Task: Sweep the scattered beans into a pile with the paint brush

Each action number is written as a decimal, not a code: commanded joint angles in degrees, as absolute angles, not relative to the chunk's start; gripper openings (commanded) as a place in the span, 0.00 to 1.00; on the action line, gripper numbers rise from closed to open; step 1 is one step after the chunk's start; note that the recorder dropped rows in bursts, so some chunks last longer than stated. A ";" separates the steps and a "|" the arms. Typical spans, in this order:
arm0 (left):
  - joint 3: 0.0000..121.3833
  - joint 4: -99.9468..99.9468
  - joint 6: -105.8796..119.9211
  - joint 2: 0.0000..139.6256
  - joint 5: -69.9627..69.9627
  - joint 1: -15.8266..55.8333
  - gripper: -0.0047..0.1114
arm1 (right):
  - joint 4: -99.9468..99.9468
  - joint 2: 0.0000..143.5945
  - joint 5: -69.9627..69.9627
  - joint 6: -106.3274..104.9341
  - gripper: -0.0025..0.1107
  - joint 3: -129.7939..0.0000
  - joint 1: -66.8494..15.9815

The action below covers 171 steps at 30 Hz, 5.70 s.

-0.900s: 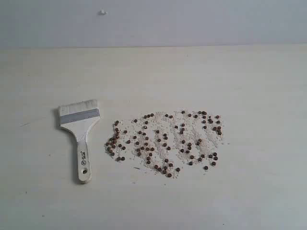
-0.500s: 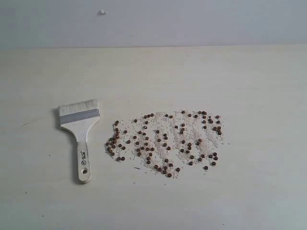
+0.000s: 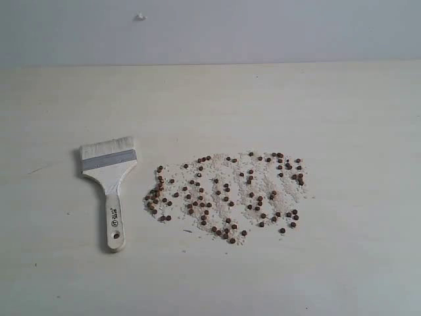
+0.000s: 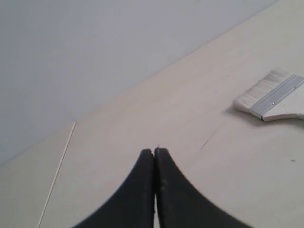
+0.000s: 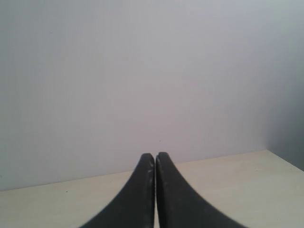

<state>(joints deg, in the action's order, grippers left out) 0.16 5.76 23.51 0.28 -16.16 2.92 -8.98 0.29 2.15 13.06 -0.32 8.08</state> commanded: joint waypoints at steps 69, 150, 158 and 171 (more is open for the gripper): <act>48.79 -13.77 -0.32 63.24 -45.40 4.74 0.04 | -8.92 0.00 2.72 12.71 0.02 0.00 7.95; 66.66 4.19 -42.15 111.88 -46.08 30.32 0.43 | -8.92 0.00 2.72 12.71 0.02 0.00 7.95; 66.66 4.08 -40.92 113.55 -44.65 30.32 0.48 | -8.92 0.00 2.72 12.71 0.02 0.00 7.95; 66.66 4.08 -40.82 113.55 -43.25 30.32 0.48 | -8.92 0.00 2.72 12.71 0.02 0.00 7.95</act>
<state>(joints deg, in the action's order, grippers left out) 66.23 4.10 -40.97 113.55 -43.50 30.43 -8.98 0.29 2.15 13.06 -0.32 8.08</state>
